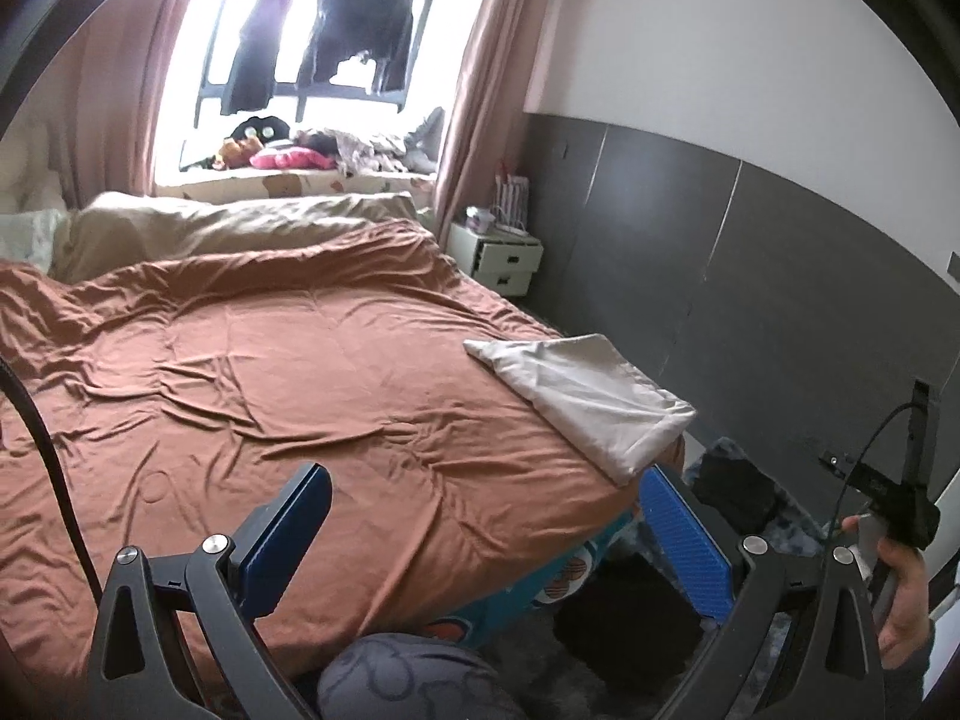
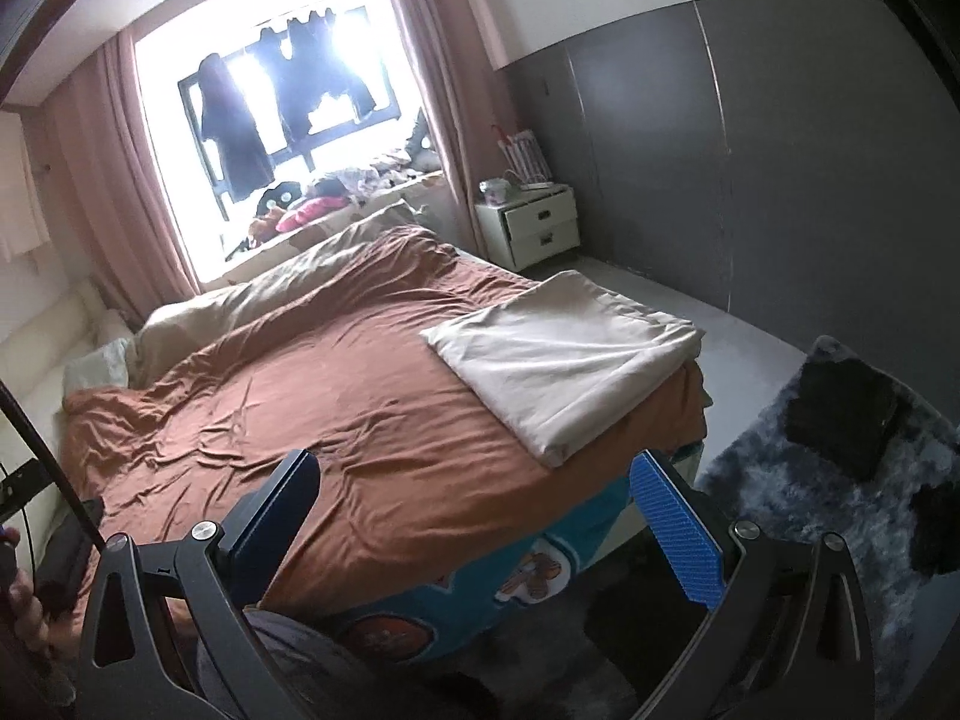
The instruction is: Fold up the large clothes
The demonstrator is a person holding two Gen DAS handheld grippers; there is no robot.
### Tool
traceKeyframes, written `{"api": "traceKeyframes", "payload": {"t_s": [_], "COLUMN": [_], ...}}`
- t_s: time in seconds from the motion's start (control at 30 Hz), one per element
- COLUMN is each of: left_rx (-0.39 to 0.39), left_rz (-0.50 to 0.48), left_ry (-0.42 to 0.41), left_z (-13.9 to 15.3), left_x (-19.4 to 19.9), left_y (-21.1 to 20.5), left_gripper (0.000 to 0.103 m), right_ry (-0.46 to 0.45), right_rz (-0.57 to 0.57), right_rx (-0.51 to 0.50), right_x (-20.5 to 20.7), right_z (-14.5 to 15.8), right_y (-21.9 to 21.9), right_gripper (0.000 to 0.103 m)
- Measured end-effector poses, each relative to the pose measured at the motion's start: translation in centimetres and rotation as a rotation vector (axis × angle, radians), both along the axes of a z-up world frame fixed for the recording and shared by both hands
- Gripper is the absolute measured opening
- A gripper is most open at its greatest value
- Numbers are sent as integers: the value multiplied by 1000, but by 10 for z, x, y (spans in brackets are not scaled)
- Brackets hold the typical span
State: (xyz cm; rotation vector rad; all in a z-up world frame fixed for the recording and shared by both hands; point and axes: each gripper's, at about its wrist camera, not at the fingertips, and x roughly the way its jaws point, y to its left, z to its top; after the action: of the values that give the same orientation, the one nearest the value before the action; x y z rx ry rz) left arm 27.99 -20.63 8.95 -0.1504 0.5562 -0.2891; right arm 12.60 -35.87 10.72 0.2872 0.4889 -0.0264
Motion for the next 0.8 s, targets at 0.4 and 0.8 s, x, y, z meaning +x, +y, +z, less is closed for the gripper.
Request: {"api": "traceKeyframes", "payload": {"t_s": [0.4, 0.8], "left_rx": [40, 113], "left_rz": [74, 136], "left_ry": [-63, -138], "left_z": [-14, -32], "left_x": [-83, -157], "left_y": [33, 62], "left_gripper": [103, 103], "right_ry": [-58, -99], "right_rz": [58, 79], "right_rx": [-26, -95], "right_x": [-57, -93], "right_z": [-20, -63], "right_y": [23, 61], "right_gripper": [103, 103]}}
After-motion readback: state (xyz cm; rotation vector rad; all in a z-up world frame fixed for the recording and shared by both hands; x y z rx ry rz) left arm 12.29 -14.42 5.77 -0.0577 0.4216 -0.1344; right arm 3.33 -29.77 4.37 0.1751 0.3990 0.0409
